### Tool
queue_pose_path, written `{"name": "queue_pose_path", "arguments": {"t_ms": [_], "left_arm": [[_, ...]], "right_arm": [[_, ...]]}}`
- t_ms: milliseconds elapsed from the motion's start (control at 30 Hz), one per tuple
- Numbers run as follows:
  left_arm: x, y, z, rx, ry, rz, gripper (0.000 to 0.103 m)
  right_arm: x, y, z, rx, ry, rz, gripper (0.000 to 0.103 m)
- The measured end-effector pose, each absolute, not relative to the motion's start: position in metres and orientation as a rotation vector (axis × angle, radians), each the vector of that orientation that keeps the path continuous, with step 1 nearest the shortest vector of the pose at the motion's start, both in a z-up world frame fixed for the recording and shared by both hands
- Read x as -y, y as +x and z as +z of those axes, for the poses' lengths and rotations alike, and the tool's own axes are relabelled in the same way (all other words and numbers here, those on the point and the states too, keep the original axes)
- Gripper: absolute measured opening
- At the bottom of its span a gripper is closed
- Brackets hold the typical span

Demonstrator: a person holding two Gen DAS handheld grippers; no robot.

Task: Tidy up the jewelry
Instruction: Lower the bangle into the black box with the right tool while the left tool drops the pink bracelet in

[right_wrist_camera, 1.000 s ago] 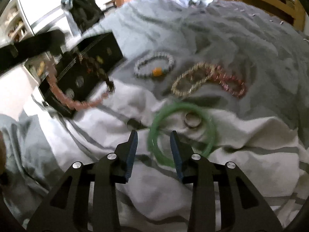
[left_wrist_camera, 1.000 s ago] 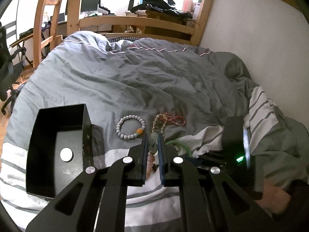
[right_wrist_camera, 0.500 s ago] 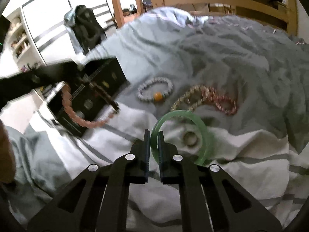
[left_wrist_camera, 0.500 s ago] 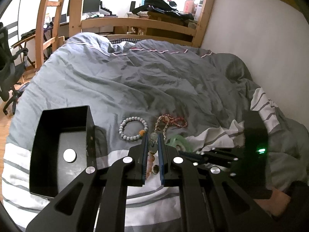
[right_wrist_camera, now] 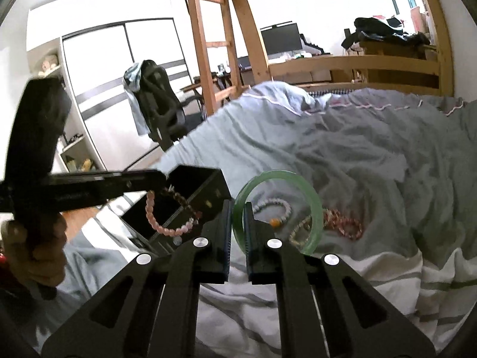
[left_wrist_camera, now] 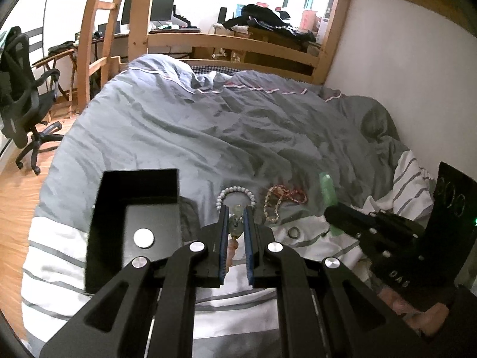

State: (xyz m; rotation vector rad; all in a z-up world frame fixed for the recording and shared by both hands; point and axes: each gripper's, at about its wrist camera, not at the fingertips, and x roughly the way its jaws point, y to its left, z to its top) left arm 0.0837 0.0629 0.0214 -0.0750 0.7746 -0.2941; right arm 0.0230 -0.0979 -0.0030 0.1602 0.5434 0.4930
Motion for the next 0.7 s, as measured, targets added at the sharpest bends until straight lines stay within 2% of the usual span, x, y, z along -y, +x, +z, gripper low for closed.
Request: {"name": "queue_pose_path", "arguments": {"t_ms": [700], "left_arm": [[-0.145,0.085,0.041,-0.731,-0.180,-0.190,0.009]], "right_arm": [[0.012,0.027,0.025,-0.499,0.087,0.612,0.009]]}}
